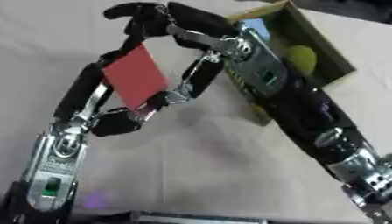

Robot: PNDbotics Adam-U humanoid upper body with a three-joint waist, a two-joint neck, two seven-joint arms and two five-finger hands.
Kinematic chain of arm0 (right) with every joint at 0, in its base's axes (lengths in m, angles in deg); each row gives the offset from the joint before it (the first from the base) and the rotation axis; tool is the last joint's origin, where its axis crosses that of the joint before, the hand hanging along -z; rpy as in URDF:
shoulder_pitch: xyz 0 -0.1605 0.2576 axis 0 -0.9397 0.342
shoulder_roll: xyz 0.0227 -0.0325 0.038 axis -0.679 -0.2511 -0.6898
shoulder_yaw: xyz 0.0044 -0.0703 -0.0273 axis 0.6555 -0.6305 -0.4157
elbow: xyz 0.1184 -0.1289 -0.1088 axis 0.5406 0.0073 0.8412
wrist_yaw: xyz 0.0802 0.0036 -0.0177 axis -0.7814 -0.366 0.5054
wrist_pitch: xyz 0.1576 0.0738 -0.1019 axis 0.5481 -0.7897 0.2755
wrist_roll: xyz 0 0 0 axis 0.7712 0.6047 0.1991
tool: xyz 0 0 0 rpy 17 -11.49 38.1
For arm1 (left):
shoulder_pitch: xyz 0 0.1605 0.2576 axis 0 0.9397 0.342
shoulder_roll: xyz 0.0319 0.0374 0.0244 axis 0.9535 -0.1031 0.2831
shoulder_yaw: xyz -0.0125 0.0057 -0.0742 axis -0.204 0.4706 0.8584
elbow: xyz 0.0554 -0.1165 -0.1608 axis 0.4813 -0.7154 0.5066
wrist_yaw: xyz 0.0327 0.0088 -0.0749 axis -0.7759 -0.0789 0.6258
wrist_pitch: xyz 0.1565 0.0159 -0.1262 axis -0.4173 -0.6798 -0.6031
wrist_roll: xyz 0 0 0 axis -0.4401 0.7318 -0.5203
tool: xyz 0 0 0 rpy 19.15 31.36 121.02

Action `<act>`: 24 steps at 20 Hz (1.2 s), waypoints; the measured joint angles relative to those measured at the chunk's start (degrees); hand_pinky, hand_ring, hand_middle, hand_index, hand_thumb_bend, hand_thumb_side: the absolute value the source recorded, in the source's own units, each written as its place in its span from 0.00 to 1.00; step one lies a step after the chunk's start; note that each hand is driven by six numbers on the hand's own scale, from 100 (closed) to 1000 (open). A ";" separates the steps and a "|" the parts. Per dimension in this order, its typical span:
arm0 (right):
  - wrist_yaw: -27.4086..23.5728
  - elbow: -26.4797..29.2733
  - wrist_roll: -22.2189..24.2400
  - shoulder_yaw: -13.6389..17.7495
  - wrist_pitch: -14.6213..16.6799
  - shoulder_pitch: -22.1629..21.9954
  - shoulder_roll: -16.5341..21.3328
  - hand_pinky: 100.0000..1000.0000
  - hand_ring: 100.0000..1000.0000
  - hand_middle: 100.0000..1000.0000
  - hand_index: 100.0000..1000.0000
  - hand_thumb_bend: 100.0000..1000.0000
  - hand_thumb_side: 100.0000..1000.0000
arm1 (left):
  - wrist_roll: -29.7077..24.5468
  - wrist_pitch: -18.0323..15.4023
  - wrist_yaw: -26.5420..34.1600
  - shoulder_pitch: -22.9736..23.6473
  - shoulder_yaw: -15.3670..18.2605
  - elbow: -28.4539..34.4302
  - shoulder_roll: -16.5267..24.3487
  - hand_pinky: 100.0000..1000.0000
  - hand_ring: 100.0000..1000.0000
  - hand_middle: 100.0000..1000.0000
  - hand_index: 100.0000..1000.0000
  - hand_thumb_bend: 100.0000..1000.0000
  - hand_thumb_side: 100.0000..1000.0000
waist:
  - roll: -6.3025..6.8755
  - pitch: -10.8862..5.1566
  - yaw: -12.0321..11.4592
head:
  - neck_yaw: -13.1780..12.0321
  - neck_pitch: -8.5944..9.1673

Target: Pick up the objects with one hand, pass them to the other hand, and then place them into the box on the other side of the table.

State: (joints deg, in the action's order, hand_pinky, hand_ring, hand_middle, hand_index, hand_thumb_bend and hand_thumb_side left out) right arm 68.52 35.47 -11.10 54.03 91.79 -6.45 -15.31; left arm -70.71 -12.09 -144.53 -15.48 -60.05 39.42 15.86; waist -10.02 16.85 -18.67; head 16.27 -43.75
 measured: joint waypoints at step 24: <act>-11.02 1.29 2.74 2.59 -2.74 -0.47 1.00 0.78 0.96 0.35 0.72 0.00 0.00 | 4.18 0.94 -2.83 1.17 1.95 -1.80 0.23 0.77 0.70 0.74 0.83 0.31 0.92 | 0.07 0.09 0.26 | 0.70 0.03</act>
State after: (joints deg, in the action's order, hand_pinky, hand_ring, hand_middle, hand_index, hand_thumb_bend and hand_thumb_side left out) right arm 57.50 36.76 -8.35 56.62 89.04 -6.93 -14.31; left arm -66.53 -11.15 -147.36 -14.32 -58.10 37.61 16.10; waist -9.95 16.93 -18.41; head 16.97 -43.72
